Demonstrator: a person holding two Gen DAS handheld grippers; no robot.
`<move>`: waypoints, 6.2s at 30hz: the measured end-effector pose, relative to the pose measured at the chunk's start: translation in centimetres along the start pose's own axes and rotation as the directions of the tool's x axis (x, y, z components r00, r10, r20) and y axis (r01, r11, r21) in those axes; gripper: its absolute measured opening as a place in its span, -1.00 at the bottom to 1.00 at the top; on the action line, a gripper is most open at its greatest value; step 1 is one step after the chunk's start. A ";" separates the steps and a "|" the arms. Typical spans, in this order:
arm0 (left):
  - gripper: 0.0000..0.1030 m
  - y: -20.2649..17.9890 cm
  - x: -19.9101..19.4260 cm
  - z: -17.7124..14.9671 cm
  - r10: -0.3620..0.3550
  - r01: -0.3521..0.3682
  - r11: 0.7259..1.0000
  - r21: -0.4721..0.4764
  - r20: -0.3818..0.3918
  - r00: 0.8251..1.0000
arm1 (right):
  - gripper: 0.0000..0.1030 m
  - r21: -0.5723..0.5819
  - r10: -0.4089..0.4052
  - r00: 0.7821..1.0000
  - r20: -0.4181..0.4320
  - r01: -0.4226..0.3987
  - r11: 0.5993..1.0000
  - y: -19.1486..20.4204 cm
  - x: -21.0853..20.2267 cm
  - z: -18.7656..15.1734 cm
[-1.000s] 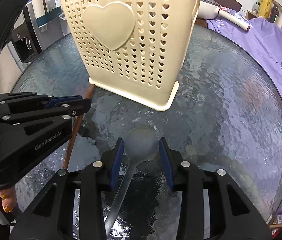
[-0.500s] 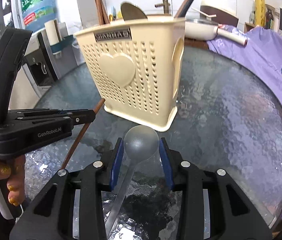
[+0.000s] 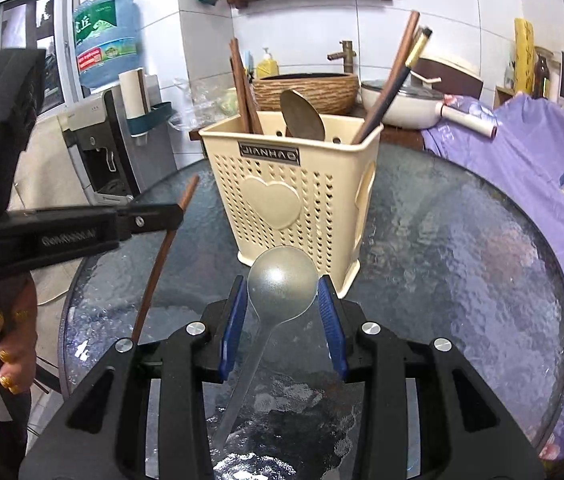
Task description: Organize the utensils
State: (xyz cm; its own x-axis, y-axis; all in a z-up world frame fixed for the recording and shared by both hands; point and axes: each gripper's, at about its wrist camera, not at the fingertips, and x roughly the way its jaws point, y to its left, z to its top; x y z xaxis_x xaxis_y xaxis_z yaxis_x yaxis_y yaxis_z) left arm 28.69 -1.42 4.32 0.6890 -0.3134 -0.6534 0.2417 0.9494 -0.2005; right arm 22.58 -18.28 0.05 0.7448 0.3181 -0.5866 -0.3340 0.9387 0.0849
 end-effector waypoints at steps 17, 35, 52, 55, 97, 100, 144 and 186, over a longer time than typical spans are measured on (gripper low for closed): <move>-0.88 -0.6 -4.4 1.0 -0.007 0.007 1.000 0.006 0.131 0.991 | -0.28 -0.039 -0.011 0.998 0.066 0.014 0.999 0.8 -2.0 0.8; -0.89 -1.9 -8.1 4.2 -0.054 0.042 0.997 0.058 0.229 0.972 | -0.28 -0.089 -0.013 0.991 0.134 0.025 0.996 0.9 -4.3 4.5; -1.00 -4.1 -13.1 10.3 -0.079 0.036 0.992 0.124 0.356 0.931 | -0.28 -0.054 -0.011 0.982 0.189 0.021 0.998 -1.0 -6.1 12.6; -1.00 -3.7 -12.4 10.2 -0.059 0.019 0.993 0.119 0.349 0.935 | -0.28 -0.041 -0.023 0.982 0.186 0.031 0.999 -1.3 -5.6 12.3; -0.77 -3.1 9.4 -5.6 0.080 0.041 0.942 0.334 -0.341 0.937 | -0.28 0.073 -0.110 0.990 0.086 0.104 0.992 -4.0 -3.7 1.8; -0.82 -4.2 10.0 -5.7 0.085 0.042 0.934 0.354 -0.336 0.938 | -0.28 0.078 -0.114 0.990 0.083 0.107 0.991 -4.2 -3.8 1.9; -0.87 -2.1 -7.7 4.1 -0.098 0.077 0.987 0.140 0.153 0.983 | -0.28 0.012 0.021 0.982 0.185 -0.024 1.000 -1.5 -7.6 8.2; -0.87 -0.8 -0.5 12.2 0.041 -0.046 0.999 0.020 0.208 0.977 | -0.28 -0.116 -0.220 0.940 0.261 0.257 0.959 -1.7 1.1 11.4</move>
State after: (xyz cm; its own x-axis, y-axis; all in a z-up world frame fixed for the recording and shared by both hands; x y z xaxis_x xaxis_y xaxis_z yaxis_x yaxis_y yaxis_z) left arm 36.49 -2.30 13.68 0.8254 -0.2719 -0.4948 0.2238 0.9622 -0.1555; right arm 30.56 -18.01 8.47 0.9244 0.1268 -0.3597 -0.1960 0.9670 -0.1629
